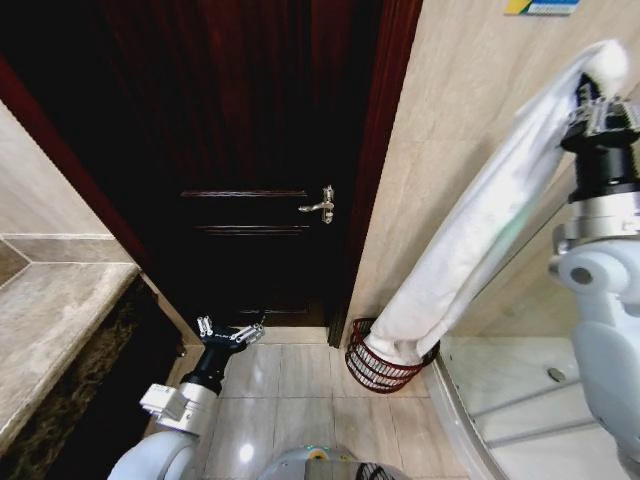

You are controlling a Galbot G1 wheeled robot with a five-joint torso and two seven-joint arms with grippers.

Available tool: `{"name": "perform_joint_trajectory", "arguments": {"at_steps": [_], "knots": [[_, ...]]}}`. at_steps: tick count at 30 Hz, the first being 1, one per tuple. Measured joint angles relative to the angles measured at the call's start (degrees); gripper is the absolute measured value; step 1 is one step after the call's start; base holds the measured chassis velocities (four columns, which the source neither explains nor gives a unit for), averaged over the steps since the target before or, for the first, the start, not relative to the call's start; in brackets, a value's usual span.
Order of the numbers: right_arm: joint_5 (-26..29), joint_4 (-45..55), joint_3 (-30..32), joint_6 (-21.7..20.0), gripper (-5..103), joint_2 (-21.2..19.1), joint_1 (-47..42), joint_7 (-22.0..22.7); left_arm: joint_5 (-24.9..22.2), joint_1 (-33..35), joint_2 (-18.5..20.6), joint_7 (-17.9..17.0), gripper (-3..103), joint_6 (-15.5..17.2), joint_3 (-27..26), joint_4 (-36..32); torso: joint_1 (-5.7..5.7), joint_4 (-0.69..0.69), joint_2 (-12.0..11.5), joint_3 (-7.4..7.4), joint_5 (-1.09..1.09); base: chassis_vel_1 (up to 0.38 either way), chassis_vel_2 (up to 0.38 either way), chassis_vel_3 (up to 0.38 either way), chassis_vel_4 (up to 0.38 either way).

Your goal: Discard the used towel into the hamper.

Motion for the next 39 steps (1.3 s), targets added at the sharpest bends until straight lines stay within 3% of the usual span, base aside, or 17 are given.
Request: {"name": "perform_joint_trajectory", "arguments": {"at_steps": [14,39], "knots": [[-3.71,-1.91,-0.08,3.24,7,6.27,-9.65,-2.98,0.00,0.00,0.00,0.00,99,0.00,0.00,0.00,0.00,-0.01,0.00,0.00,0.00,0.000,0.000,0.000,0.000],[-8.27,-11.98,-3.60,7.98,7,11.54,-12.02,-7.10,0.00,0.00,0.00,0.00,99,0.00,0.00,0.00,0.00,-0.01,0.00,-0.01,0.00,0.000,0.000,0.000,0.000]]}}
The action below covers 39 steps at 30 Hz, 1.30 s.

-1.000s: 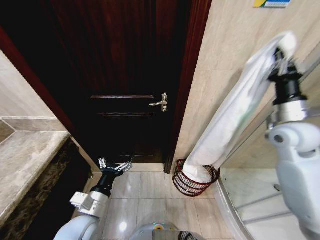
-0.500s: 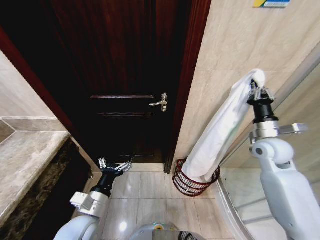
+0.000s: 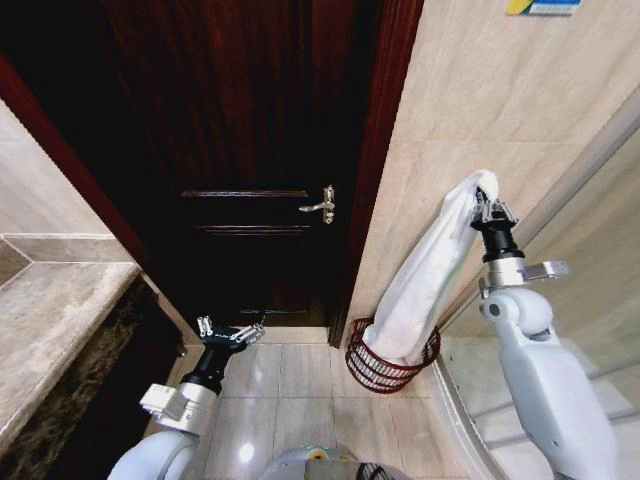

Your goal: Discard the used towel into the hamper.

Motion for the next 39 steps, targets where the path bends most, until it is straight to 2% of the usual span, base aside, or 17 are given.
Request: {"name": "perform_joint_trajectory", "arguments": {"at_steps": [15,27,39], "knots": [[-0.97,-7.63,-0.57,4.41,7,2.98,-5.81,-2.98,0.00,0.00,0.00,0.00,99,0.00,0.00,0.01,0.00,0.00,0.00,0.00,0.01,0.000,0.000,0.000,0.000],[-0.16,-10.61,-1.85,5.12,7,5.39,-9.03,-3.31,0.00,0.00,0.00,0.00,99,0.00,0.00,0.00,0.00,0.00,0.00,0.00,0.00,0.000,0.000,0.000,0.000],[-1.31,-21.66,-5.76,6.45,7,8.10,-8.42,-5.11,0.00,0.00,0.00,0.00,99,0.00,0.00,0.00,0.00,0.00,0.00,0.00,0.00,0.000,0.000,0.000,0.000]]}}
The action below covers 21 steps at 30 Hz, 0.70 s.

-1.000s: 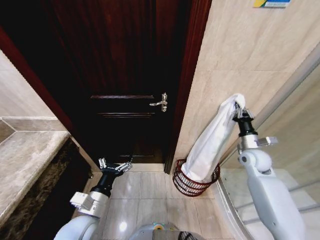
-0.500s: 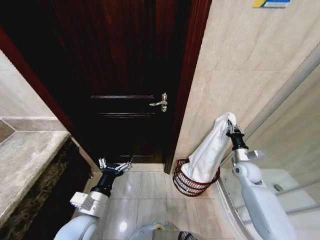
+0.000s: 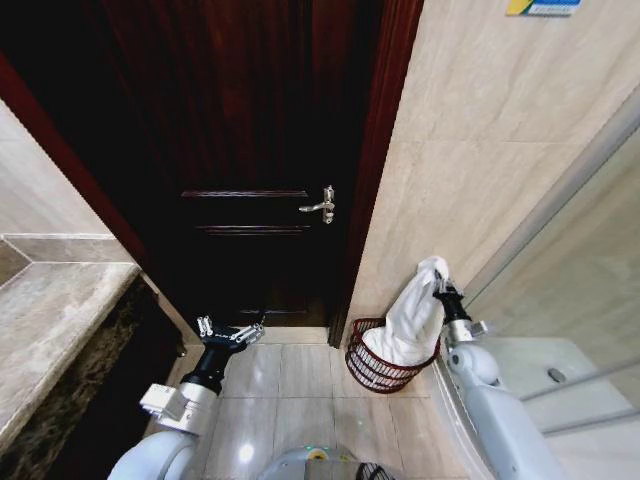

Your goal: Discard the used towel into the hamper.

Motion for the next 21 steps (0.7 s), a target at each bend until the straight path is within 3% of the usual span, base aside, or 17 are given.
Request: {"name": "perform_joint_trajectory", "arguments": {"at_steps": [8,21], "knots": [[0.09,-0.64,-1.04,-0.87,7,1.80,-1.86,0.80,0.00,0.00,0.00,0.00,99,0.00,0.00,0.00,0.00,0.00,0.00,0.00,0.01,0.000,0.000,0.000,0.000],[3.40,-0.07,-5.09,-5.57,7,7.54,-7.01,6.09,0.00,0.00,0.00,0.00,99,0.00,0.00,0.00,0.00,0.00,0.00,0.00,0.00,0.000,0.000,0.000,0.000]]}}
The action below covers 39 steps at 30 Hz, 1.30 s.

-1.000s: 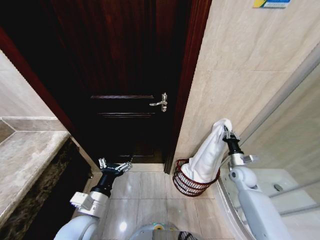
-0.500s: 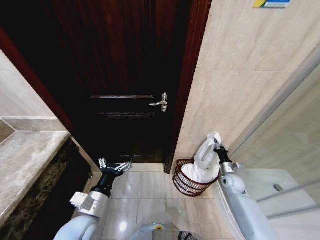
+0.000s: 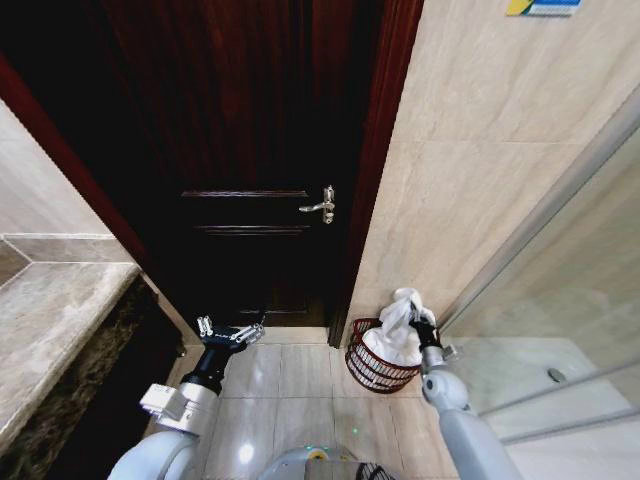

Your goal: Discard the used towel into the hamper.

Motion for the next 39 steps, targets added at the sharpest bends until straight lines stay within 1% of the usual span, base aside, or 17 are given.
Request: {"name": "perform_joint_trajectory", "arguments": {"at_steps": [5,8,10,16,19,21,23,24,25,26,27,31,32,34,36,38,39], "knots": [[-1.46,3.11,-3.67,-0.34,7,2.60,-3.83,0.26,0.00,0.00,0.00,0.00,99,0.00,0.00,0.00,0.00,-0.01,0.00,0.00,0.01,0.000,0.000,0.000,0.000],[-1.54,4.87,-5.16,-0.44,7,3.71,-5.02,0.33,0.00,0.00,0.00,0.00,99,0.00,0.00,0.00,0.00,-0.01,0.00,0.00,0.00,0.000,0.000,0.000,0.000],[-1.19,7.76,-6.60,-0.99,7,4.76,-5.97,0.48,0.00,0.00,0.00,0.00,99,0.00,0.00,0.00,0.00,0.00,0.00,0.00,0.00,0.000,0.000,0.000,0.000],[0.15,11.06,-7.21,-2.02,7,5.12,-6.80,0.81,0.00,0.00,0.00,0.00,99,0.00,0.00,0.00,0.00,0.00,0.00,0.00,0.00,0.000,0.000,0.000,0.000],[1.50,9.05,-5.34,-2.23,7,4.93,-5.72,1.89,0.00,0.00,0.00,0.00,99,0.00,0.00,0.00,0.00,0.00,0.00,0.00,0.01,0.000,0.000,0.000,0.000],[2.11,5.00,-3.03,-2.21,7,3.85,-3.97,2.85,0.00,0.00,0.00,0.00,99,0.00,0.00,0.00,0.00,-0.01,0.00,0.00,0.02,0.000,0.000,0.000,0.000],[2.40,3.85,-2.51,-2.22,7,3.43,-3.45,3.16,0.00,0.00,0.00,0.00,99,0.00,0.00,0.00,0.00,0.00,0.00,0.00,0.02,0.000,0.000,0.000,0.000],[2.83,0.38,-1.07,-2.35,7,2.08,-1.88,3.85,0.00,0.00,0.00,0.00,99,0.00,0.00,0.00,0.00,0.00,0.00,0.00,0.01,0.000,0.000,0.000,0.000],[2.74,-0.78,-0.65,-2.35,7,1.72,-1.38,3.97,0.00,0.00,0.00,0.00,99,0.00,0.00,0.00,0.00,0.00,0.00,0.00,0.01,0.000,0.000,0.000,0.000],[1.75,-3.89,0.23,-2.33,7,0.90,-0.14,3.99,0.00,0.00,0.00,0.00,99,0.00,0.00,0.00,0.00,-0.01,0.00,0.01,0.02,0.000,0.000,0.000,0.000],[1.75,-3.89,0.23,-2.33,7,0.90,-0.14,3.99,0.00,0.00,0.00,0.00,99,0.00,0.00,0.00,0.00,-0.01,0.00,0.01,0.02,0.000,0.000,0.000,0.000],[-0.57,-10.34,0.93,-1.71,7,-0.34,2.08,3.13,0.00,0.00,0.00,0.00,99,0.00,0.00,0.00,0.00,-0.01,0.00,0.01,0.03,0.000,0.000,0.000,0.000],[-2.13,-13.38,0.97,-1.06,7,-0.46,3.25,2.51,0.00,0.00,-0.01,0.00,99,0.00,0.00,0.00,0.00,-0.01,0.00,0.00,0.01,0.000,0.000,0.000,0.000],[-2.93,-14.58,1.00,-0.74,7,-0.46,3.76,2.29,0.00,0.00,0.00,0.00,99,0.00,0.00,0.00,0.00,-0.01,0.00,0.00,0.02,0.000,0.000,0.000,0.000],[-6.14,-20.10,1.12,0.95,7,-0.42,6.41,1.11,0.00,0.00,0.00,0.00,99,0.00,0.00,0.00,0.00,-0.01,0.00,0.01,0.02,0.000,0.000,0.000,0.000],[-7.13,-22.09,1.12,1.46,7,-0.45,7.35,0.67,0.00,0.00,0.00,0.00,99,0.00,0.01,0.00,0.00,0.00,0.00,0.01,0.01,0.000,0.000,0.000,0.000],[-8.43,-24.61,1.12,2.10,7,-0.58,8.45,0.01,0.00,0.00,0.00,0.00,99,0.00,0.00,0.00,0.00,0.01,0.00,0.00,0.01,0.000,0.000,0.000,0.000]]}}
